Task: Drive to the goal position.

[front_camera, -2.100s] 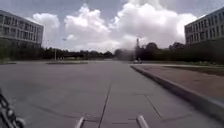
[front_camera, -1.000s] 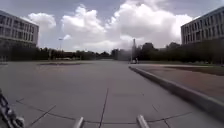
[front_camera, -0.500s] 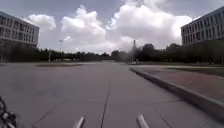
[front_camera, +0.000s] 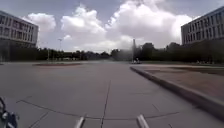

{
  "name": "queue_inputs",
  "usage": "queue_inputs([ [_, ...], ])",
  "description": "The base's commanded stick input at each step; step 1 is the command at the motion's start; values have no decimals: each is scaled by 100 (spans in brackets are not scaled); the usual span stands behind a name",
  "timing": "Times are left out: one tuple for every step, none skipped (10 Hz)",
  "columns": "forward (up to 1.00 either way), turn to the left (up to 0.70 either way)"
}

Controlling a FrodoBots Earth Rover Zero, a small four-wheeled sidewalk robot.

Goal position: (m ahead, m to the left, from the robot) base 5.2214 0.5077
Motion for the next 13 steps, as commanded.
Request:
queue_inputs([
  [70,0],
  [70,0],
  [70,0],
  [70,0],
  [70,0],
  [70,0],
  [70,0],
  [70,0],
  [70,0],
  [70,0],
  [70,0],
  [70,0],
  [70,0],
])
